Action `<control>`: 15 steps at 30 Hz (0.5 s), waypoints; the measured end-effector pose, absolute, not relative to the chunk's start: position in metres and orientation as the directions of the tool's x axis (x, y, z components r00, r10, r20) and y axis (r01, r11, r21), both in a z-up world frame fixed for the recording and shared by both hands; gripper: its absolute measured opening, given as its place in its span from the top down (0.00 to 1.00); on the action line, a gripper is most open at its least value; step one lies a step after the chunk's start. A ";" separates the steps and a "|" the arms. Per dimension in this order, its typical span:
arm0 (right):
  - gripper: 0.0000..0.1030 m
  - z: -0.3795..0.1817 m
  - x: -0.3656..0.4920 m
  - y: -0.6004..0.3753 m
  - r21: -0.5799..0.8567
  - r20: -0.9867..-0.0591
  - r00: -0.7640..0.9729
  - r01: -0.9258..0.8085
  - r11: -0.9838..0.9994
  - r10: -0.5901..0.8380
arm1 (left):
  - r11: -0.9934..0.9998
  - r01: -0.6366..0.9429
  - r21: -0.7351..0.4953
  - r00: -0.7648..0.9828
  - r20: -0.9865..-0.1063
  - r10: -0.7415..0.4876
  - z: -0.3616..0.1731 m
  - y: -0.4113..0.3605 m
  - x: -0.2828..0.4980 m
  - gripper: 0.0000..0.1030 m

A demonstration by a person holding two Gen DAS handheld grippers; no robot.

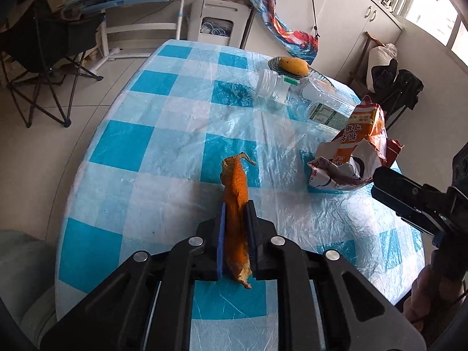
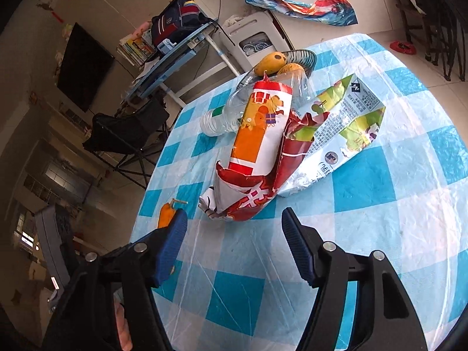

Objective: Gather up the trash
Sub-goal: 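Grasp another orange peel with the left tool while the right tool grasps the red chip bag, then lift the peel and chip bag and carry both toward the yellow bucket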

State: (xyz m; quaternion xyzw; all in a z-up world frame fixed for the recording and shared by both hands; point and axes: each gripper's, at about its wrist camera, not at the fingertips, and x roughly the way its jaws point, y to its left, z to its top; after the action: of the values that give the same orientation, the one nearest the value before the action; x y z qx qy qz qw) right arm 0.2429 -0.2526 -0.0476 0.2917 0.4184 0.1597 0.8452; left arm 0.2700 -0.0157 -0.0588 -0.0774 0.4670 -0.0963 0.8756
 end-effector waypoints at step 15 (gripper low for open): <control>0.79 -0.043 0.217 -0.254 0.634 -0.631 0.513 -0.090 0.768 0.581 | 0.970 0.118 -0.212 0.556 -0.795 -0.242 -0.058 -0.023 0.262 0.86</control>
State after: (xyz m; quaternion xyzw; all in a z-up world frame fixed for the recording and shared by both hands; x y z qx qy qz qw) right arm 0.2168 -0.2540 -0.0427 0.2731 0.4494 0.2033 0.8259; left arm 0.2624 -0.0231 -0.0579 -0.0670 0.4601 -0.1024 0.8794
